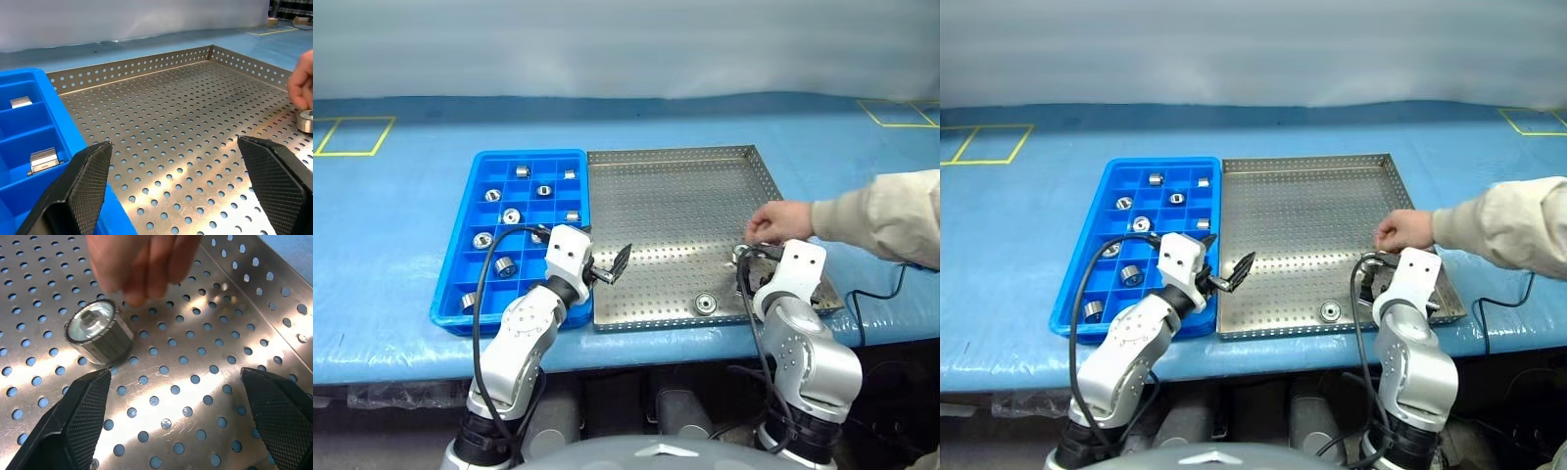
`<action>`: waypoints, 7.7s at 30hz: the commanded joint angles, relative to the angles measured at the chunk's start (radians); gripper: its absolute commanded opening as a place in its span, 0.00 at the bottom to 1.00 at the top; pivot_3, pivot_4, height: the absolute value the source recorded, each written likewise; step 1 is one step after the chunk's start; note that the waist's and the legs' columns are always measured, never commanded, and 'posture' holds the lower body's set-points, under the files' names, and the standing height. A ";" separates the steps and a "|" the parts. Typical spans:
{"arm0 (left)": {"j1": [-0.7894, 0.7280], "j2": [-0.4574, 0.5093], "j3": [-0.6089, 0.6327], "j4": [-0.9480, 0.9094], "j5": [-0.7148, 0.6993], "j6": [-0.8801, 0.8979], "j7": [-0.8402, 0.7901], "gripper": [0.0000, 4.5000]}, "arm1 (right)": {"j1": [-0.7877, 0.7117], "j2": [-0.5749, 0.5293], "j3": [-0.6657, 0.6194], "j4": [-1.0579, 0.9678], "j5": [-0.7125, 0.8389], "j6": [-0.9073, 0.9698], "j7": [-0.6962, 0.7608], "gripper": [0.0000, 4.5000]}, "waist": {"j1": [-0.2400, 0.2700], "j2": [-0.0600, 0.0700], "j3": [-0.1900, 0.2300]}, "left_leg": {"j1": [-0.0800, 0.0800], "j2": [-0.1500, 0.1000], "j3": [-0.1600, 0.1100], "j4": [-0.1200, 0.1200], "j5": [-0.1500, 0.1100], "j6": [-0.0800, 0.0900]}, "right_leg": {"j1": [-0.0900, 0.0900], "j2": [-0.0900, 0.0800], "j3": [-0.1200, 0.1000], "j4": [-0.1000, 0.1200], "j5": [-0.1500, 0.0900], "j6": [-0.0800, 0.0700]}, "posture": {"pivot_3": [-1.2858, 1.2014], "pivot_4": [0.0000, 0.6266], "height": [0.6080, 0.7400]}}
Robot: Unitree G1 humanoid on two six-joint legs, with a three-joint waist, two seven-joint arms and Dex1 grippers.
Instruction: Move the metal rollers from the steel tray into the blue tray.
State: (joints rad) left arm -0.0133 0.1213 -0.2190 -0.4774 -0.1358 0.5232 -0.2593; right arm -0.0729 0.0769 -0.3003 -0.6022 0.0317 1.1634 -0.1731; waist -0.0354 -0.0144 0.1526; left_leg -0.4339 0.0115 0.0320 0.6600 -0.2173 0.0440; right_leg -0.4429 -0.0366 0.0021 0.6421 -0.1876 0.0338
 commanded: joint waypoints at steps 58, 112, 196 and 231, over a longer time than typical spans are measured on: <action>0.030 -0.001 0.015 -0.067 0.023 0.015 0.082 1.00 | -0.105 -0.111 0.298 0.317 -0.085 -0.402 0.038 0.41 | 0.020 0.000 0.000 | 0.001 0.000 0.001 0.000 0.000 0.000 | 0.001 0.001 0.002 0.000 0.000 0.000 | 0.54 0.24 1.00; 0.101 0.007 0.010 -0.065 0.039 -0.044 0.037 1.00 | -0.261 -0.245 0.259 -0.216 0.042 0.436 0.297 0.99 | 0.063 0.000 0.000 | -0.006 0.002 -0.003 -0.002 -0.002 -0.001 | -0.001 -0.006 -0.017 -0.009 0.000 -0.001 | 0.51 0.24 1.00; 0.522 -0.043 0.208 -0.303 0.038 -0.185 0.200 1.00 | -0.282 -0.166 0.841 0.313 0.267 -0.461 0.511 0.38 | 0.165 -0.001 0.002 | -0.001 0.004 -0.005 -0.003 -0.005 -0.003 | -0.002 -0.008 -0.021 -0.012 -0.001 -0.001 | 0.67 0.24 1.00; 0.486 -0.038 0.187 -0.272 0.041 -0.185 0.203 1.00 | -0.229 -0.182 0.777 0.258 0.241 -0.390 0.550 0.89 | 0.191 -0.001 0.002 | -0.002 0.004 -0.008 -0.002 -0.007 -0.003 | 0.000 -0.008 -0.030 -0.014 -0.001 -0.001 | 0.65 0.24 1.00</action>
State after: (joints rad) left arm 0.4764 0.0824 -0.0211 -0.7320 -0.0957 0.3461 -0.0529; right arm -0.3000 -0.1109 0.4933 -0.3028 0.2758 0.7740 0.3790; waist 0.1553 -0.0151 0.1546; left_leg -0.4360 0.0155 0.0239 0.6578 -0.2239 0.0410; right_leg -0.4429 -0.0449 -0.0277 0.6277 -0.1884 0.0327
